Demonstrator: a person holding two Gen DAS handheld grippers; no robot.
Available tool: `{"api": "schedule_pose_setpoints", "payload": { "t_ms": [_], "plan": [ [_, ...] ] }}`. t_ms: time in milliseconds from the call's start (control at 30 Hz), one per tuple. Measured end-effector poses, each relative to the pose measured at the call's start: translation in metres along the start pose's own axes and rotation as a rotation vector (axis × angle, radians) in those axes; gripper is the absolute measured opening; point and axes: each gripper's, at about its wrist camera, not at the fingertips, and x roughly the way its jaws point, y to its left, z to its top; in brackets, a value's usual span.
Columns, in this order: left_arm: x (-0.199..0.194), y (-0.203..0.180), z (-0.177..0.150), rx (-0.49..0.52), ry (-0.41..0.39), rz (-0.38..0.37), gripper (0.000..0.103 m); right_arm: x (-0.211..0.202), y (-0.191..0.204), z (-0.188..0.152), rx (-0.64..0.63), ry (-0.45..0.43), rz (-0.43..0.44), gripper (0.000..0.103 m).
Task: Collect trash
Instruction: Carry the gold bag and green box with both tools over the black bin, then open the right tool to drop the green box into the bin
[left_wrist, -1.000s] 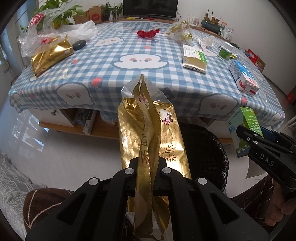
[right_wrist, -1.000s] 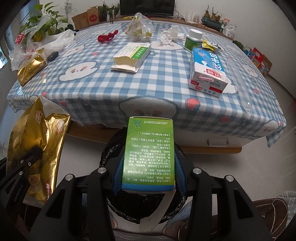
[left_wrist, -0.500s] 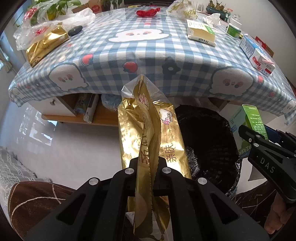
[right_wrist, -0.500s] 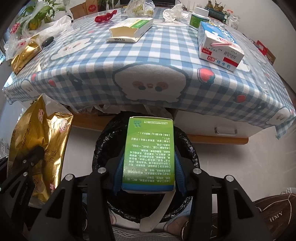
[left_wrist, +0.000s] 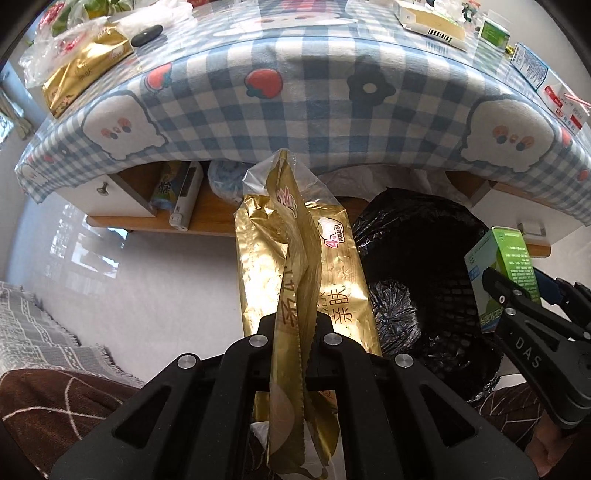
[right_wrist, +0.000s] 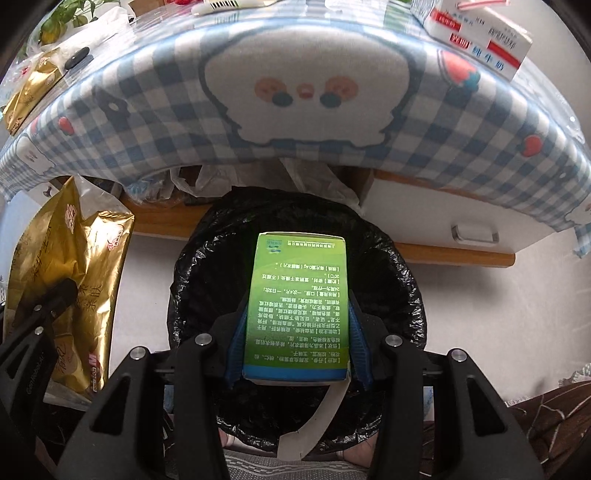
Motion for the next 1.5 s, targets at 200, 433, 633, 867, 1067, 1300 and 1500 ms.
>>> {"api": "schedule_pose_setpoints", "payload": {
  "t_ms": [200, 433, 633, 867, 1067, 1300, 1500],
  "plan": [
    [0.011, -0.003, 0.003, -0.002, 0.001, -0.012, 0.001, 0.014, -0.001, -0.003, 0.009, 0.004, 0.004, 0.044],
    [0.019, -0.003, 0.003, -0.028, -0.006, -0.081, 0.001, 0.026, -0.004, -0.004, 0.019, 0.010, 0.014, 0.045],
    [0.020, -0.012, 0.002, -0.004, -0.016, -0.102, 0.001, 0.032, -0.006, -0.007, 0.024, 0.014, 0.024, 0.045],
    [0.018, -0.014, 0.002, -0.002, -0.024, -0.107, 0.001, 0.029, -0.006, -0.007, 0.026, 0.011, 0.032, 0.045],
    [0.008, -0.018, 0.000, 0.011, -0.046, -0.108, 0.001, 0.009, -0.010, -0.006, 0.025, -0.028, 0.042, 0.066],
    [-0.011, -0.035, 0.002, 0.069, -0.073, -0.114, 0.001, -0.030, -0.029, -0.003, 0.040, -0.101, 0.034, 0.089],
    [-0.031, -0.047, 0.013, 0.088, -0.099, -0.126, 0.001, -0.057, -0.058, 0.002, 0.061, -0.135, 0.008, 0.095]
  ]
}}
